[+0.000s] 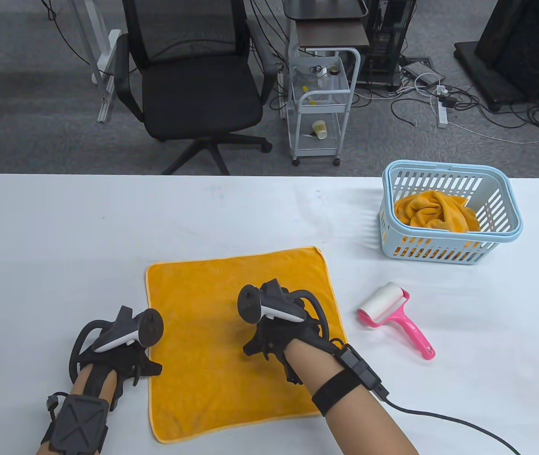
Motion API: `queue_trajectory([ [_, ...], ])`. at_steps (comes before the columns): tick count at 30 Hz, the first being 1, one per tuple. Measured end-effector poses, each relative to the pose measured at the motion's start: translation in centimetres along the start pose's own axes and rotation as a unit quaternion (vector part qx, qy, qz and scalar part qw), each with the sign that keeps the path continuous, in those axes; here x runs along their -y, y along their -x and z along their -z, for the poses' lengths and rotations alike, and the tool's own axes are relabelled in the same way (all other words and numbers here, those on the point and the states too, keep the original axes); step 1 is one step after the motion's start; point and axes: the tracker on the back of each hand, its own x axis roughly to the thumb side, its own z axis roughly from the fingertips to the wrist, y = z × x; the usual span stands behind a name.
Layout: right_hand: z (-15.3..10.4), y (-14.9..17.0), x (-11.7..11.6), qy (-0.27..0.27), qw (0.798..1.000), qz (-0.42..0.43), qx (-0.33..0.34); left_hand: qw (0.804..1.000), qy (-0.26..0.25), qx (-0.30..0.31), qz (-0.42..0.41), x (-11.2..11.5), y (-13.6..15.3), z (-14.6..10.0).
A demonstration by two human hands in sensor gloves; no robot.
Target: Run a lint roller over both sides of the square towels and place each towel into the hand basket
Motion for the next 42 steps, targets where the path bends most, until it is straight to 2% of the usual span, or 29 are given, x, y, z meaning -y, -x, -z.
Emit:
queue_trajectory([
  [4, 1.4, 0.1, -2.0, -0.017, 1.000, -0.017, -0.015, 1.000, -0.006, 0.001, -0.007, -0.2, 0.2, -0.1],
  [6, 1.3, 0.4, -1.5, 0.008, 1.000, -0.012, -0.014, 1.000, -0.010, 0.003, -0.015, -0.4, 0.4, -0.2],
  [8, 1.2, 0.7, -1.1, 0.067, 0.997, -0.020, -0.032, 1.000, -0.010, 0.004, -0.018, -0.4, 0.5, -0.3],
  [10, 1.4, 1.1, -1.1, 0.060, 0.997, -0.041, -0.039, 1.000, -0.011, 0.003, -0.020, -0.4, 0.6, -0.3],
  [14, 0.9, 3.0, -0.5, 0.057, 0.997, -0.019, -0.043, 1.000, -0.012, 0.000, -0.009, -0.4, 0.4, -0.2],
  [18, -1.0, 6.9, 2.8, 0.087, 0.991, 0.087, -0.059, 1.000, -0.012, 0.000, -0.010, -0.5, 0.4, -0.2],
  [20, -2.7, 9.7, 5.9, 0.124, 0.979, 0.147, -0.074, 1.000, -0.012, 0.000, -0.012, -0.4, 0.4, -0.2],
  [21, -4.3, 11.8, 8.3, 0.163, 0.964, 0.189, -0.088, 1.000, -0.012, 0.000, -0.013, -0.4, 0.4, -0.2],
  [22, -4.9, 12.4, 9.1, 0.177, 0.959, 0.202, -0.092, 1.000, -0.012, 0.000, -0.012, -0.4, 0.4, -0.2],
  [24, -7.7, 15.8, 12.8, 0.255, 0.920, 0.268, -0.130, 1.000, -0.012, 0.000, -0.013, -0.4, 0.4, -0.2],
  [26, -10.1, 18.5, 15.2, 0.325, 0.873, 0.324, -0.165, 1.000, -0.012, 0.001, -0.013, -0.4, 0.4, -0.2],
  [29, -14.0, 22.8, 18.4, 0.407, 0.783, 0.424, -0.202, 1.000, -0.012, 0.002, -0.018, -0.4, 0.5, -0.2],
  [30, -15.3, 24.2, 19.2, 0.438, 0.747, 0.452, -0.214, 1.000, -0.012, 0.002, -0.020, -0.4, 0.6, -0.2],
  [32, -16.8, 26.4, 20.2, 0.469, 0.711, 0.481, -0.207, 1.000, -0.012, 0.003, -0.022, -0.4, 0.6, -0.2],
  [35, -17.7, 29.7, 20.5, 0.484, 0.693, 0.495, -0.201, 1.000, -0.012, 0.003, -0.025, -0.4, 0.7, -0.2],
  [37, -17.1, 31.6, 19.6, 0.471, 0.693, 0.505, -0.206, 1.000, -0.011, 0.003, -0.024, -0.4, 0.7, -0.2],
  [39, -15.2, 33.8, 17.3, 0.420, 0.702, 0.542, -0.190, 1.000, -0.011, 0.002, -0.023, -0.4, 0.7, -0.2],
  [41, -13.7, 34.9, 14.9, 0.390, 0.697, 0.571, -0.192, 1.000, -0.011, 0.001, -0.022, -0.4, 0.7, -0.2],
  [42, -12.5, 35.7, 12.9, 0.377, 0.698, 0.579, -0.189, 1.000, -0.011, 0.001, -0.022, -0.4, 0.7, -0.2],
])
